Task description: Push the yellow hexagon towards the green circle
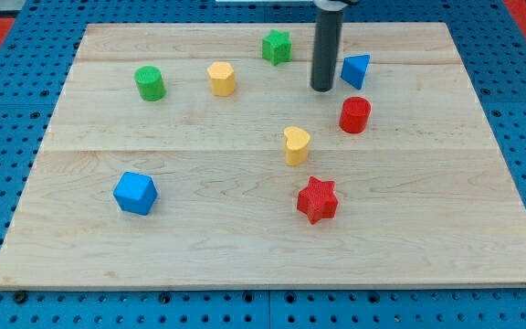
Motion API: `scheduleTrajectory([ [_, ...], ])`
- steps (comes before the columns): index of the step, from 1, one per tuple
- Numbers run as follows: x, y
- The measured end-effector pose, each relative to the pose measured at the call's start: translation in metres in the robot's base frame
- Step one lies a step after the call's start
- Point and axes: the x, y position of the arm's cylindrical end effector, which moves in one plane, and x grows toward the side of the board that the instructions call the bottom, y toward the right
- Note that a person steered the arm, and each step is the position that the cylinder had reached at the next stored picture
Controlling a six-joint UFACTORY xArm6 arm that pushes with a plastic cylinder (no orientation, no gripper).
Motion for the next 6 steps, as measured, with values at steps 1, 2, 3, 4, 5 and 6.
scheduleTrajectory([
  [1, 0.004, 0.065],
  [2, 0.009, 0.036],
  [3, -0.005, -0.081],
  [4, -0.020, -0.166],
  [5, -0.013, -0.182],
  [6, -0.031, -0.167],
])
